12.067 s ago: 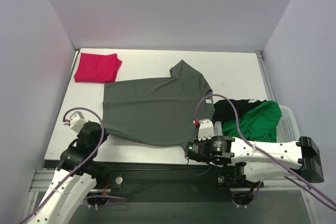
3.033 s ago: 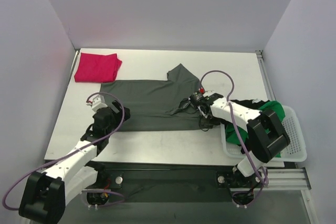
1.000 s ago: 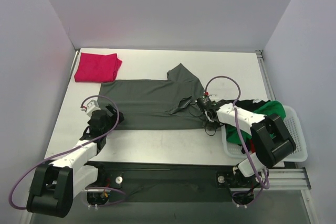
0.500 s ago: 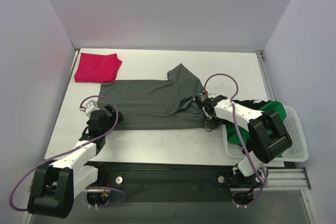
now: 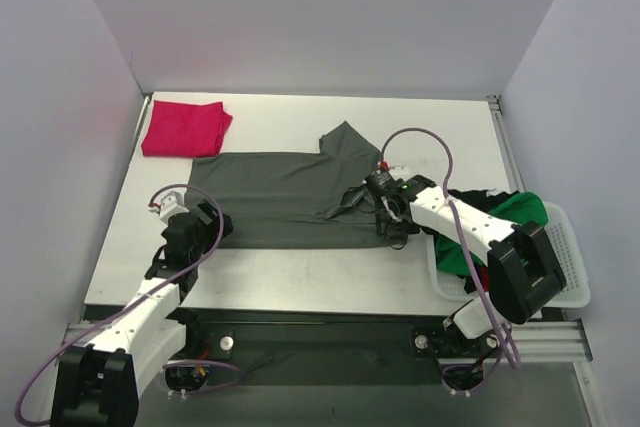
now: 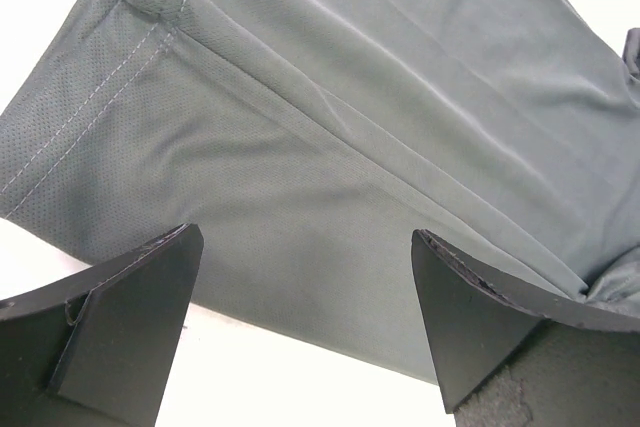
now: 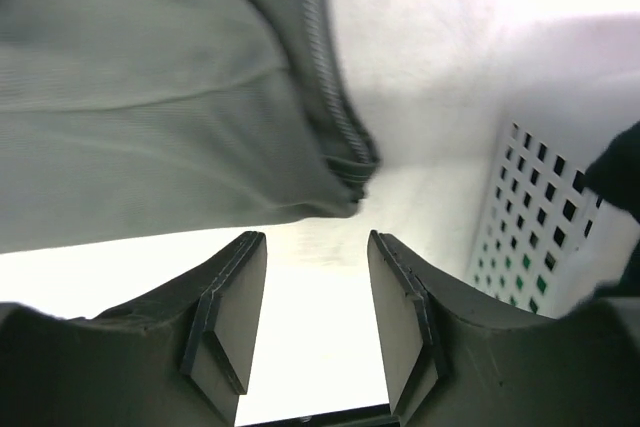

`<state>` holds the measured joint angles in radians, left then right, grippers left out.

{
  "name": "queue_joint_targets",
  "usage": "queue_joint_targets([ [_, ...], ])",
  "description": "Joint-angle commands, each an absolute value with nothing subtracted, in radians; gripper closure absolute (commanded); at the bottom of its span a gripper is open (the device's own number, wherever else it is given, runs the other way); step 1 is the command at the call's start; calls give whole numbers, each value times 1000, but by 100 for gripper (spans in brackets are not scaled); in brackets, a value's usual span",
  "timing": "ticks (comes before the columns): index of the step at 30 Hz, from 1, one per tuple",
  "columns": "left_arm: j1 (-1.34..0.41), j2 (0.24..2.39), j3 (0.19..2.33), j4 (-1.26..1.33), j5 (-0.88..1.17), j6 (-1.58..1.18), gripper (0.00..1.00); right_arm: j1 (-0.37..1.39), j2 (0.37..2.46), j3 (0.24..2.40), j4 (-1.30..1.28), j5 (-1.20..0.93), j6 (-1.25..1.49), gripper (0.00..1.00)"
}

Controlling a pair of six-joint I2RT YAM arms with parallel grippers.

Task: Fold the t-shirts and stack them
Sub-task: Fold the flattened tshirt in 1/3 of the way

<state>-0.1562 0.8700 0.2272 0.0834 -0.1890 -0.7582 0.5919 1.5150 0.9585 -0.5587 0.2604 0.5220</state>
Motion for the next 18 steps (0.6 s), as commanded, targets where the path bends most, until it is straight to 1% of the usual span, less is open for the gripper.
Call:
queue_joint_targets([
  [1,-167,828,253,40,-209,-730,3,624,1477,1014,-606,259,509,54],
  [6,-193,821,262,40,-212,-721,3,641,1489,1042,-565,232,492,55],
  [11,-274,862,278,89,-230,-721,3,660,1519,1042,-402,105,463,56],
  [13,-319,879,288,95,-253,-719,3,661,1557,1057,-348,65,462,57],
  [18,-347,904,295,107,-255,-723,3,672,1698,1143,-311,29,449,57],
])
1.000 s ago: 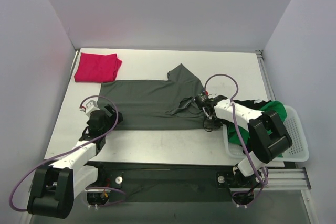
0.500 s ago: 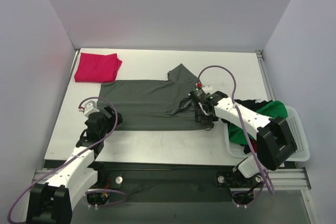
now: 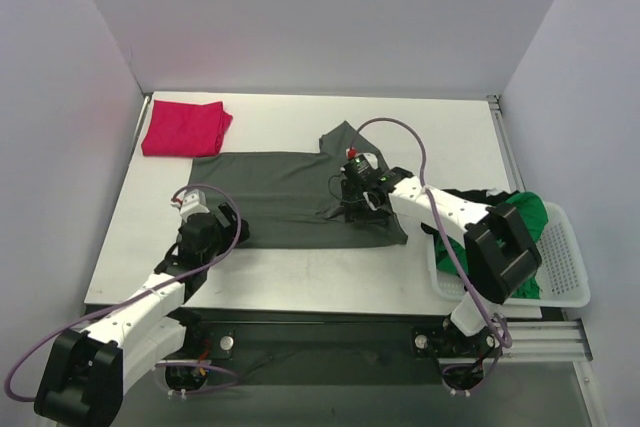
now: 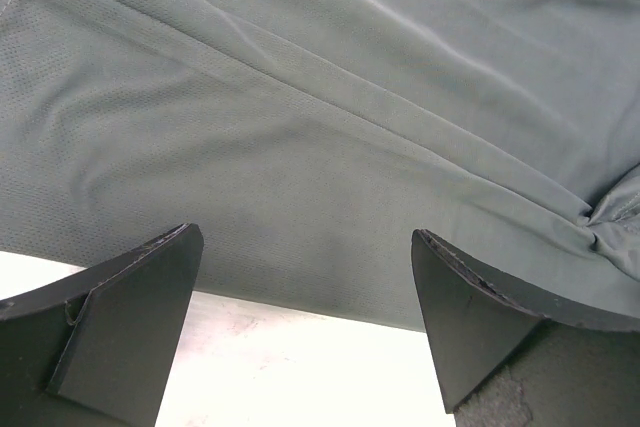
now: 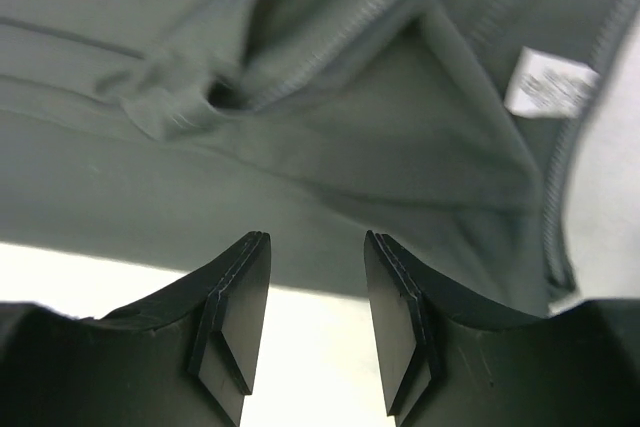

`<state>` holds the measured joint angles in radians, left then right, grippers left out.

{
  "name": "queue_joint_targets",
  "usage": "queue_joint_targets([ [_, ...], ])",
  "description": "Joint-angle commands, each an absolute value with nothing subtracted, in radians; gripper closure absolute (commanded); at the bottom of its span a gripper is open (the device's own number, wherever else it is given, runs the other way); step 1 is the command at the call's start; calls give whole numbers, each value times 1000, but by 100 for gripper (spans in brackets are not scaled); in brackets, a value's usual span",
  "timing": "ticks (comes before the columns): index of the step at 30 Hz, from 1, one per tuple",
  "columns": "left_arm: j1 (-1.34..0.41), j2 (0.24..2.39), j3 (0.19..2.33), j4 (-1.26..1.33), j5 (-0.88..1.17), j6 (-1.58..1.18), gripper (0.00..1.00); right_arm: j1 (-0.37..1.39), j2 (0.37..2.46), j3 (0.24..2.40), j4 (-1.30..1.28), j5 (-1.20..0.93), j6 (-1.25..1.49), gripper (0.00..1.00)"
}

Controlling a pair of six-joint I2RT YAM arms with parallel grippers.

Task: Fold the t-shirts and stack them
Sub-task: Fold the flattened tshirt in 1/3 of the way

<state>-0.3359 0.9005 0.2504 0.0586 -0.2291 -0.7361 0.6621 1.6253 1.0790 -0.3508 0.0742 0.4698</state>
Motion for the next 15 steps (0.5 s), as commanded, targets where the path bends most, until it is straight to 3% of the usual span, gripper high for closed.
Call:
queue_joint_targets([
  [1,-347,900,293,106,-256,-723,3,673,1719,1178,-311,29,448,58],
  [15,-353,804,267,32,-270,-718,3,675,1980,1443,-311,69,408,60],
])
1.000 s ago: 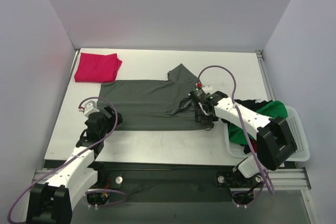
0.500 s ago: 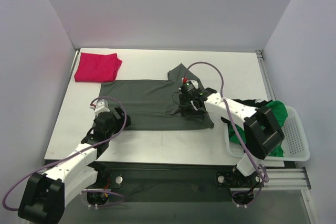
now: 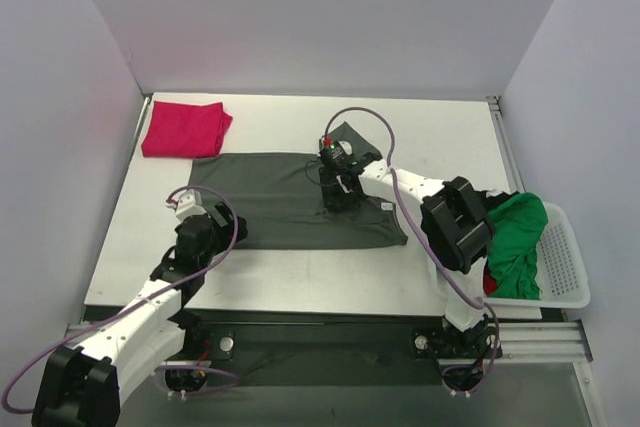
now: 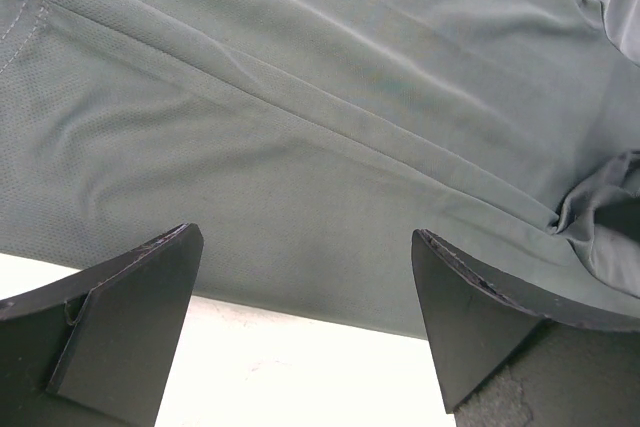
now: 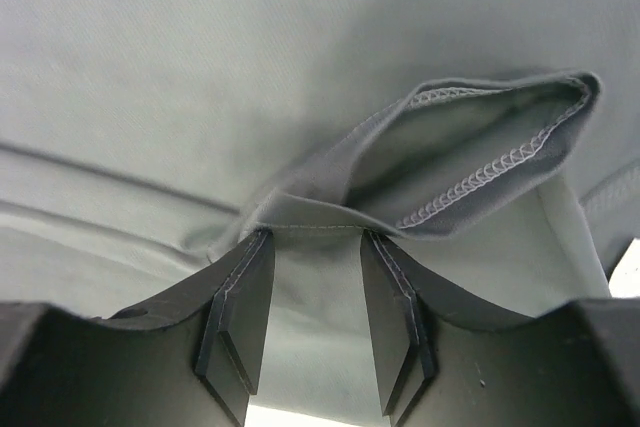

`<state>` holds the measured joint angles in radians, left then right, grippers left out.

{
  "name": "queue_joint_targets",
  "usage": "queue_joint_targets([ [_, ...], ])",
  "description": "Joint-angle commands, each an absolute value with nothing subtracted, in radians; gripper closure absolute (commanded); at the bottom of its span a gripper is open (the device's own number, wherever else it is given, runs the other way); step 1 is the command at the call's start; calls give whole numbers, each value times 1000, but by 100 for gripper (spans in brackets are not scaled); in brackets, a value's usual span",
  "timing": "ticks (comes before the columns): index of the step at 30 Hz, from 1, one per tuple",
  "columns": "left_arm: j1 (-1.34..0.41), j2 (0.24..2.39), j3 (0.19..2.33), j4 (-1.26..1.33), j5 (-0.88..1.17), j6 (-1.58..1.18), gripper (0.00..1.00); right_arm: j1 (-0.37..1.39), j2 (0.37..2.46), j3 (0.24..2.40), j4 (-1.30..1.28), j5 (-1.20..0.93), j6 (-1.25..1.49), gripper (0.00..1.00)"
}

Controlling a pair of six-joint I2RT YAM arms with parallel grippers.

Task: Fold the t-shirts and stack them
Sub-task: Fold the flattened tshirt in 1/3 of the way

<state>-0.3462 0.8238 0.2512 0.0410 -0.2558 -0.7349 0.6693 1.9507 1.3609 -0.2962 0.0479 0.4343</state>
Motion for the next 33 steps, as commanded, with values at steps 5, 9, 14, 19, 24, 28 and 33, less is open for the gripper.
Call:
queue_joint_targets([
  [5,-354,784,262,14,-276,-716,3,678,2034,1525,-305,9,374,60],
  [9,-353,770,261,6,-285,-716,3,699,2014,1531,-304,9,364,61],
  [14,-354,776,268,11,-285,-715,3,710,1918,1450,-296,31,364,60],
  [19,-354,804,258,70,-229,-692,3,715,1758,1321,-255,9,394,59],
  [24,-373,856,275,113,-232,-669,3,716,1664,1172,-218,8,422,57],
  [28,-380,897,278,161,-230,-667,3,707,1657,1086,-160,-46,454,57],
  [33,-383,954,268,235,-238,-667,3,700,1687,1029,-95,-74,479,57],
])
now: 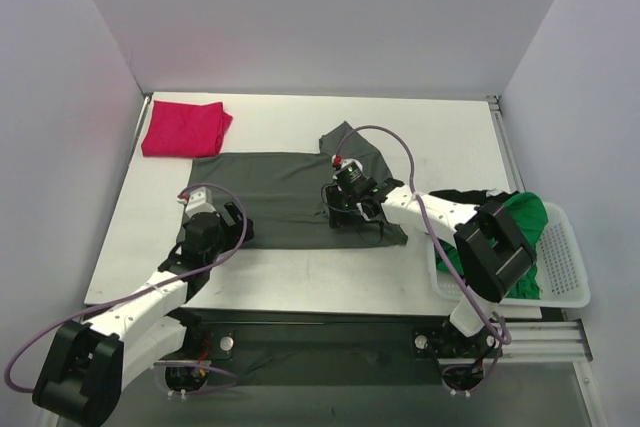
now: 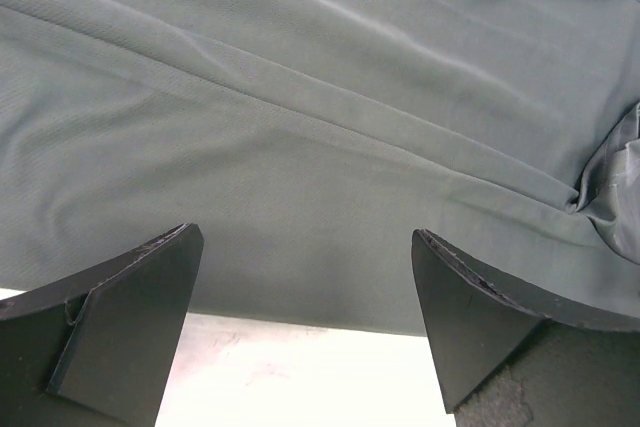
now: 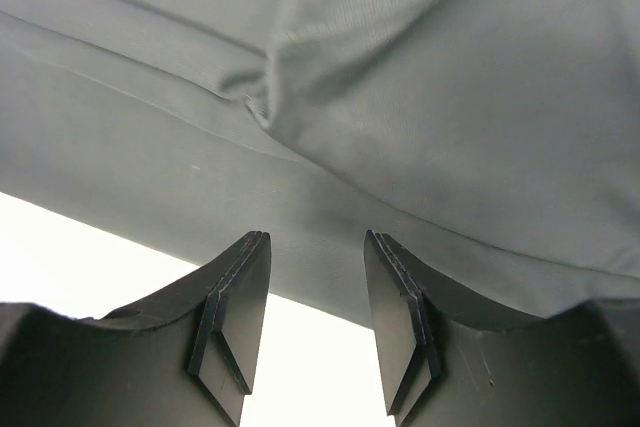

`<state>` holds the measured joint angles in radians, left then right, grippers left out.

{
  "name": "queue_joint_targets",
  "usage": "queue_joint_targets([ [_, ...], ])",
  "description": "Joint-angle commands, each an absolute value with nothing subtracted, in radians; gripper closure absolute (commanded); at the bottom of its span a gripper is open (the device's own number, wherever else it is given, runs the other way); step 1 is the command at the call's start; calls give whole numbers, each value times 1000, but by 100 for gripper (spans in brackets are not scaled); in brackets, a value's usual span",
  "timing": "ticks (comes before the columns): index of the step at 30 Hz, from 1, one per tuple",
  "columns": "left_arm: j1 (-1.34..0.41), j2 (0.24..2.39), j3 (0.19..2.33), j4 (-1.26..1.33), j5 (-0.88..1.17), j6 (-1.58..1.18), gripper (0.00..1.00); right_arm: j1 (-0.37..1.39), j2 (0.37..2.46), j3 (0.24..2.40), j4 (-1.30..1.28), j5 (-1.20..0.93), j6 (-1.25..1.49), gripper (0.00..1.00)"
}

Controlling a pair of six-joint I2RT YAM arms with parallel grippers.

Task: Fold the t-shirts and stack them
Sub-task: Fold the flattened tshirt in 1/3 of the way

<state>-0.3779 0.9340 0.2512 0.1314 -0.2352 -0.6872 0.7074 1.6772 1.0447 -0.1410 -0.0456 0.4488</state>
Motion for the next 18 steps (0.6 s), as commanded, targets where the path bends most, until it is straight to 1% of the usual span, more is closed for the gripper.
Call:
queue_joint_targets([
  [1,-383,960,267,241,-241,-667,3,698,1695,1019,-92,-75,482,57],
  [7,-385,1008,249,273,-276,-679,3,696,1710,980,-78,-74,494,57],
  [13,-385,1035,245,190,-322,-742,3,701,1690,920,-95,-87,515,58],
  [18,-387,1003,222,144,-324,-794,3,716,1661,862,-124,-80,538,58],
])
